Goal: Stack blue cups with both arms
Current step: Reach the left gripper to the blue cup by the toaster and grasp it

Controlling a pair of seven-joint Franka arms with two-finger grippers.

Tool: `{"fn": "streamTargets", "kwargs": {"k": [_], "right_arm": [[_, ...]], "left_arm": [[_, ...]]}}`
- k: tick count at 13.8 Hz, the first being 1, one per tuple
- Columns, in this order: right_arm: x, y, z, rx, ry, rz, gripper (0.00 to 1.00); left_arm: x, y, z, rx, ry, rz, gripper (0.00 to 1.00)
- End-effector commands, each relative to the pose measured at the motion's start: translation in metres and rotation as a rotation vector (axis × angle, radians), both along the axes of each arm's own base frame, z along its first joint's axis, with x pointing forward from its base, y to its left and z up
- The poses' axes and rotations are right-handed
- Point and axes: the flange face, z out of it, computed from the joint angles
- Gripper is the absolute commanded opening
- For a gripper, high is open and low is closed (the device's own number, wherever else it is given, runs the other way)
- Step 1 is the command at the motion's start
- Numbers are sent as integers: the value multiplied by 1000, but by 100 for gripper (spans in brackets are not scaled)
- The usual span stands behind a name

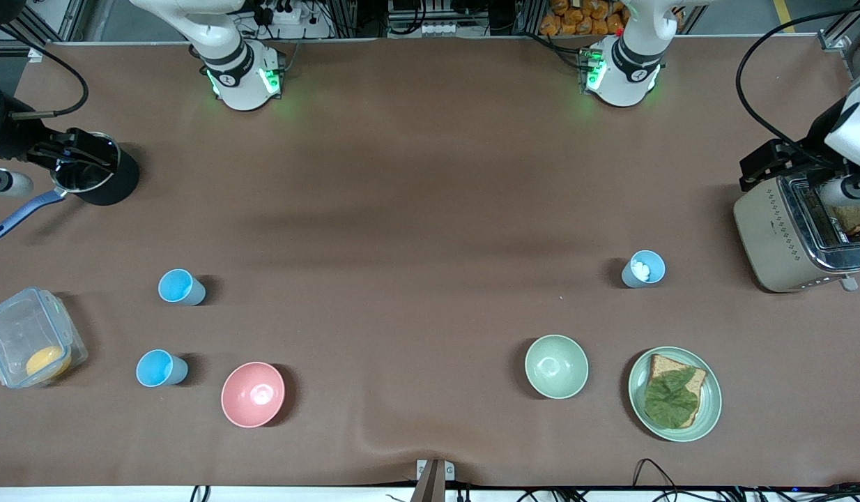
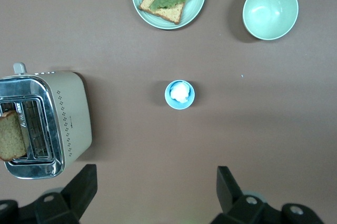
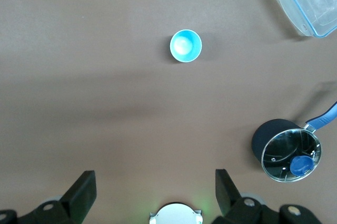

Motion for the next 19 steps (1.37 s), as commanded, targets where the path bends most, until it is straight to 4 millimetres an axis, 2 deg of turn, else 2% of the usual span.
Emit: {"fn": "streamTargets", "kwargs": {"k": [1, 4, 6, 9, 11, 14, 17, 19], "right_arm": [[-6, 1, 4, 9, 1, -17, 100], [-6, -2, 3, 9, 2, -22, 100], [-6, -2, 4, 9, 1, -23, 100], [-6, -1, 4, 9, 1, -22, 100], [-6, -2, 3, 9, 2, -22, 100], [-6, -2, 3, 9, 2, -23, 100], [-6, -3, 3, 9, 2, -25, 100], [-6, -2, 3, 9, 2, -20, 100]], "left_arm": [[-4, 0, 2, -12, 12, 15, 100], [-2, 5, -1, -11, 17, 7, 100], [9, 10, -22, -18, 48, -39, 100], [36, 24, -78, -27, 86, -20, 100], [41, 22, -119, -26, 67, -27, 100], [40, 19, -184, -25, 25, -39, 100], [27, 19, -249, -33, -34, -40, 100], [23, 37, -290, -40, -47, -13, 100]]}}
